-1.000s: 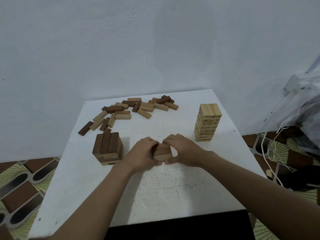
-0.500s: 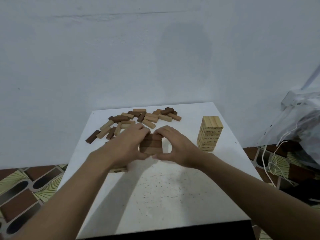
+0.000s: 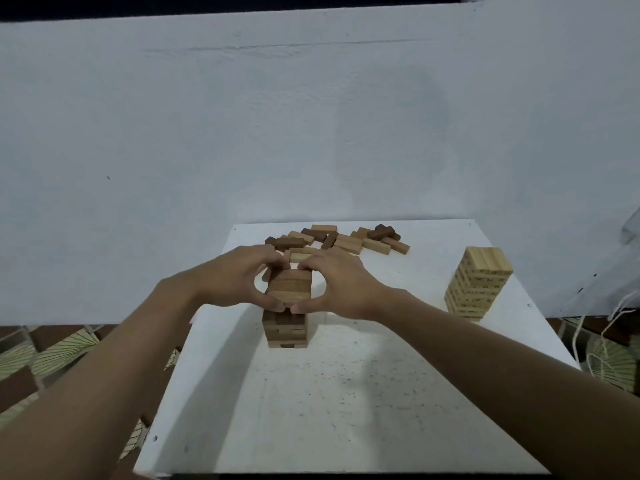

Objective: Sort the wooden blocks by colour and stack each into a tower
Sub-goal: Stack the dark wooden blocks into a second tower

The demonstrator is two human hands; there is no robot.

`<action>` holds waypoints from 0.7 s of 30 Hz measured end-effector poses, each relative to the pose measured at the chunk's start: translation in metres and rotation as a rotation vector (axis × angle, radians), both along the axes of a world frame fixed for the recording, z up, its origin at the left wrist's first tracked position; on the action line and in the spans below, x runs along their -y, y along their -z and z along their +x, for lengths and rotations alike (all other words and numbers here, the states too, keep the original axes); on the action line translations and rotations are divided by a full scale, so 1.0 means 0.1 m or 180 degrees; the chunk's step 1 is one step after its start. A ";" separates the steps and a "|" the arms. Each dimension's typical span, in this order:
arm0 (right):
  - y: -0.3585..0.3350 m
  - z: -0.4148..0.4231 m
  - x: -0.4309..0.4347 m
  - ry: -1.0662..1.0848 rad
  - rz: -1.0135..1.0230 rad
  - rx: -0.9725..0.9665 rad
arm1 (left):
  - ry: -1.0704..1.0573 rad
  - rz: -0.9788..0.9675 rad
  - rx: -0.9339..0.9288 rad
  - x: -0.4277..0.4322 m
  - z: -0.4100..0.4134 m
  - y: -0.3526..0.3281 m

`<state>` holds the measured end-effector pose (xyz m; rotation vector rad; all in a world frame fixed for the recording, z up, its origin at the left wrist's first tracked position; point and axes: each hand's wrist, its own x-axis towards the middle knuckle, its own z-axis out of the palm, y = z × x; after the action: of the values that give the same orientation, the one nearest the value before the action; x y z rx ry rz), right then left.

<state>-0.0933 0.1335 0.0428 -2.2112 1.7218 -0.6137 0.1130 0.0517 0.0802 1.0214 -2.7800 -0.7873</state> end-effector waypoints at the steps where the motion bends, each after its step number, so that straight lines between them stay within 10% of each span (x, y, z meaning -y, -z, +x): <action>1: 0.03 0.02 0.01 0.0017 0.0020 -0.0023 | -0.0009 0.0021 0.0019 0.00 0.02 0.03; 21: 0.17 0.13 0.03 0.0194 0.0369 -0.0298 | -0.0132 0.0156 -0.0049 0.10 0.14 0.34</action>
<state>-0.0801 0.1301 0.0261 -2.1459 1.8276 -0.4185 0.1265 0.0419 0.0464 1.0725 -2.7303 -0.8584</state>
